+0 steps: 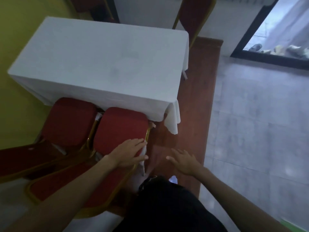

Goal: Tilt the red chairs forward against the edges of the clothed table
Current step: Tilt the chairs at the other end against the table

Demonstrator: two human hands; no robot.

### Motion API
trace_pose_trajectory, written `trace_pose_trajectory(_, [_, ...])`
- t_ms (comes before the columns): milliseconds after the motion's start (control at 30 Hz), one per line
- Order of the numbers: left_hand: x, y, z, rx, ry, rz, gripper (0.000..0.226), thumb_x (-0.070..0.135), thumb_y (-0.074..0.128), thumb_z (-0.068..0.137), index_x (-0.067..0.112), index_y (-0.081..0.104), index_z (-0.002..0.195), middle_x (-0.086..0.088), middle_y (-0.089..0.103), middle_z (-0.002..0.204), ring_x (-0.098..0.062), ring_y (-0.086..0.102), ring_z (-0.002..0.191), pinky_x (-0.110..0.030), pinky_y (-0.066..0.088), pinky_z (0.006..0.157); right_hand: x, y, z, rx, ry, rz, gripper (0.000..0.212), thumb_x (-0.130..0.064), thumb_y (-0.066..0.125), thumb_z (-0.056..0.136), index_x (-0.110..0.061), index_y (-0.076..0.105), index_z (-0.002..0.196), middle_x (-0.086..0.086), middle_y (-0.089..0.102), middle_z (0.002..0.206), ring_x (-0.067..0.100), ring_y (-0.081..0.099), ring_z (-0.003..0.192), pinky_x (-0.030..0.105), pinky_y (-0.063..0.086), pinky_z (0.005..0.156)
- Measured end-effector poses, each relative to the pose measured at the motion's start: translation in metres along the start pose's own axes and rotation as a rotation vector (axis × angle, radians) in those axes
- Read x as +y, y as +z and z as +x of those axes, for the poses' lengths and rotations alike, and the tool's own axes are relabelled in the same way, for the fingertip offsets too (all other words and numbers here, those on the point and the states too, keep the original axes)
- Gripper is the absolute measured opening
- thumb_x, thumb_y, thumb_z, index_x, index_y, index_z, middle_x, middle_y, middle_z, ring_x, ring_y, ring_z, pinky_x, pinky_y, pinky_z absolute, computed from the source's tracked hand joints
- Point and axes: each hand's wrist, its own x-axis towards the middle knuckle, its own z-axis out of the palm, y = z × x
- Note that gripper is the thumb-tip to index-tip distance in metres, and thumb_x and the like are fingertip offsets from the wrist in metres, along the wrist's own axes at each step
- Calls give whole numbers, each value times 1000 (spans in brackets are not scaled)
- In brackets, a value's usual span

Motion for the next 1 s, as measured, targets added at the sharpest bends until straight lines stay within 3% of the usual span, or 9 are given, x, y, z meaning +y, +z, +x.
trace_pose_trajectory(267, [11,-85,137,214,-232,-128,95,81,32,81,15,36,149,-11,32,157,-27,30,144,-42,27,115,87,-146,54,109,22,-80,95,-84,11,83,-15,43,140,9,51,144,32,46,132,58,37,106])
trace_pose_trajectory(367, [11,-124,194,206,-278,-132,101,88,29,79,20,26,154,-7,19,163,-25,21,148,-45,21,119,129,-197,96,94,35,-39,98,-90,12,80,-19,46,139,6,53,142,32,51,129,52,40,106])
trace_pose_trajectory(467, [9,-156,255,187,-313,-83,89,79,33,87,23,22,156,-4,15,164,-23,20,148,-43,19,118,153,-272,130,101,62,-32,86,-84,18,83,-20,48,133,9,55,137,34,53,124,50,40,104])
trace_pose_trajectory(633, [8,-210,367,205,-394,-109,90,76,35,89,20,16,157,-6,11,164,-28,22,148,-46,21,117,200,-395,186,191,82,-28,104,-95,8,74,-25,37,147,8,49,148,34,49,131,52,38,109])
trace_pose_trajectory(767, [19,-262,450,235,-380,-69,89,76,34,89,21,17,156,-6,13,164,-30,25,147,-48,23,117,210,-500,222,268,34,-113,107,-92,7,73,-20,39,146,10,53,144,33,51,129,49,40,106])
trace_pose_trajectory(1000, [34,-346,579,264,-386,-11,86,76,33,89,22,21,155,-6,17,163,-31,30,145,-47,27,115,239,-635,296,284,-36,-207,81,-71,27,94,-19,22,156,7,32,160,31,32,145,55,29,115])
